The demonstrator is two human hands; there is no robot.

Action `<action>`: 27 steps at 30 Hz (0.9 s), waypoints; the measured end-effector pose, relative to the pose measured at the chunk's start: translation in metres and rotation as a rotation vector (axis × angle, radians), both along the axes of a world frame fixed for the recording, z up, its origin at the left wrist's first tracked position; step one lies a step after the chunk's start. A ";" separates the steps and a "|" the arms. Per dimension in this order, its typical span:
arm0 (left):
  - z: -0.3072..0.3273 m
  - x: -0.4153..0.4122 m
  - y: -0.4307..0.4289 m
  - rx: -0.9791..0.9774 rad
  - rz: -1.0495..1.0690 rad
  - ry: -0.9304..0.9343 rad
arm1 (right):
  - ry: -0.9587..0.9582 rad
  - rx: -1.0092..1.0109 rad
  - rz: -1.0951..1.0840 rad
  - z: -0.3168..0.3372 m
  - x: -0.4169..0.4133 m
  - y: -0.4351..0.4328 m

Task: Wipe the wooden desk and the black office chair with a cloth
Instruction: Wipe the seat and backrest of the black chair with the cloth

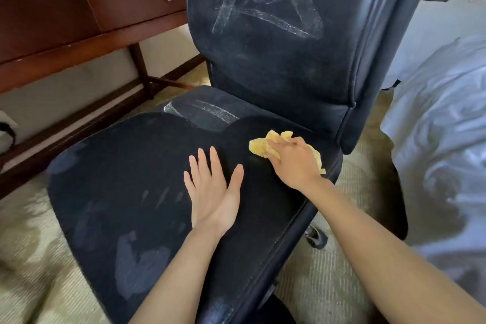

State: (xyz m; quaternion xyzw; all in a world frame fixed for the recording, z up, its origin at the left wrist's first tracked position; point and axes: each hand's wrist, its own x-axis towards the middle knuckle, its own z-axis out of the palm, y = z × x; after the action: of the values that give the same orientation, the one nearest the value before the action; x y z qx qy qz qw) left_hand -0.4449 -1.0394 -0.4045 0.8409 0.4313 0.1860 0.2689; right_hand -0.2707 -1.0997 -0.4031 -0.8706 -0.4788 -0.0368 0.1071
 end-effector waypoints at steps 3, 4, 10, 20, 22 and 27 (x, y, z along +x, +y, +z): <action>0.015 -0.010 0.007 -0.361 -0.013 -0.346 | 0.019 -0.008 0.128 0.002 -0.040 0.011; 0.021 -0.017 0.011 -0.478 -0.032 -0.451 | 0.030 -0.001 0.172 0.003 -0.055 0.015; 0.026 -0.091 0.033 -0.230 0.008 -0.364 | 0.082 0.031 0.441 0.003 -0.135 0.048; -0.003 -0.183 0.063 -0.003 0.246 0.067 | 0.060 0.066 0.813 -0.004 -0.229 0.020; -0.004 -0.187 0.065 0.032 0.219 0.145 | 0.150 0.089 0.771 -0.002 -0.223 -0.002; -0.004 -0.185 0.058 0.068 0.156 0.263 | 0.214 0.177 0.591 -0.001 -0.199 -0.052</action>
State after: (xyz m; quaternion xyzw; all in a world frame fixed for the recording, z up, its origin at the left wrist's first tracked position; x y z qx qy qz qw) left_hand -0.6304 -0.9809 -0.4081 0.8307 0.5201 0.1089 0.1662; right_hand -0.4697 -1.1517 -0.4045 -0.6801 -0.6918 0.0464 0.2381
